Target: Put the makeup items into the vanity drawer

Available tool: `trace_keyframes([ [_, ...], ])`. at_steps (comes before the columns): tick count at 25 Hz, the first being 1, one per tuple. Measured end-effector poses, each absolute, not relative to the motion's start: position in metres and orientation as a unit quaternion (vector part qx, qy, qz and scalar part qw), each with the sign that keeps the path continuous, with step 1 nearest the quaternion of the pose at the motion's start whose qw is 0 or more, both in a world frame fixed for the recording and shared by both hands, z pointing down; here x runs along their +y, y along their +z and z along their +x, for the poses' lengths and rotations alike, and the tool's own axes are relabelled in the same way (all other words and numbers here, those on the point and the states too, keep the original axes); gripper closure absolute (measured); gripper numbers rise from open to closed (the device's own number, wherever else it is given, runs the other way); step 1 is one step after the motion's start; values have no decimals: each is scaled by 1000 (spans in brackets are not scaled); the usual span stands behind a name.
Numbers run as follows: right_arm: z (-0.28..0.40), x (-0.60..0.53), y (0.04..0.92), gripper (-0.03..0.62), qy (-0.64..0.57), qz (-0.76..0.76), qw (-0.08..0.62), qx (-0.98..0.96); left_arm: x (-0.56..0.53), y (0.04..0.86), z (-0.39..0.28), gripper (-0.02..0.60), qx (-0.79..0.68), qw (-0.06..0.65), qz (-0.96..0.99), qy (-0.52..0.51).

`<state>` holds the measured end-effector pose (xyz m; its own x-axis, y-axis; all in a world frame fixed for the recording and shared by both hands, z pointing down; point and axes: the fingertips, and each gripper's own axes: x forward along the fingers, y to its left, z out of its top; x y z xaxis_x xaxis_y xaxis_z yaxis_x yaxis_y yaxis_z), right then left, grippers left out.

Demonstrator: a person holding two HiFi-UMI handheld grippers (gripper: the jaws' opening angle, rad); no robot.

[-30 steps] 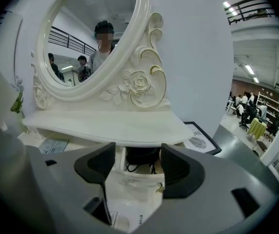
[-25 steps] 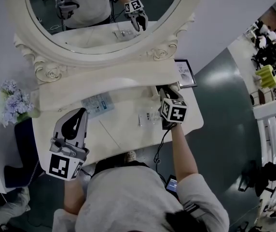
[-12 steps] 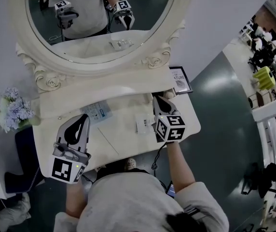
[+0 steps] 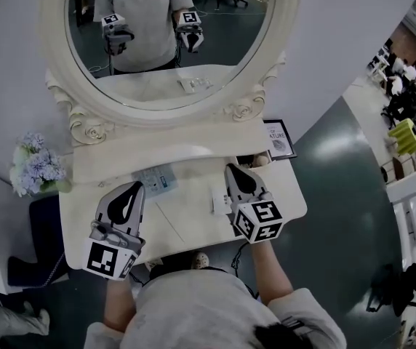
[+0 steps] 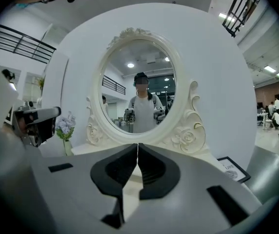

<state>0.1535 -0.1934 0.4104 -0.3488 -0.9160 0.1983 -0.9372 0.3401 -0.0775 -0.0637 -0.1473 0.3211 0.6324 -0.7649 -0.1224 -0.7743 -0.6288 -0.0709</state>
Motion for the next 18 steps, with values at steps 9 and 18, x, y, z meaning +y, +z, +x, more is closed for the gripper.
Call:
trace_keyframes([
  [9,128,-178,371,571,51,533,29,-844,-142,318,-71,568,440,61,-895,41],
  [18,110,-161,337,571,16,505,6,-863,-134,313,-75,568,449,69,-890,39],
])
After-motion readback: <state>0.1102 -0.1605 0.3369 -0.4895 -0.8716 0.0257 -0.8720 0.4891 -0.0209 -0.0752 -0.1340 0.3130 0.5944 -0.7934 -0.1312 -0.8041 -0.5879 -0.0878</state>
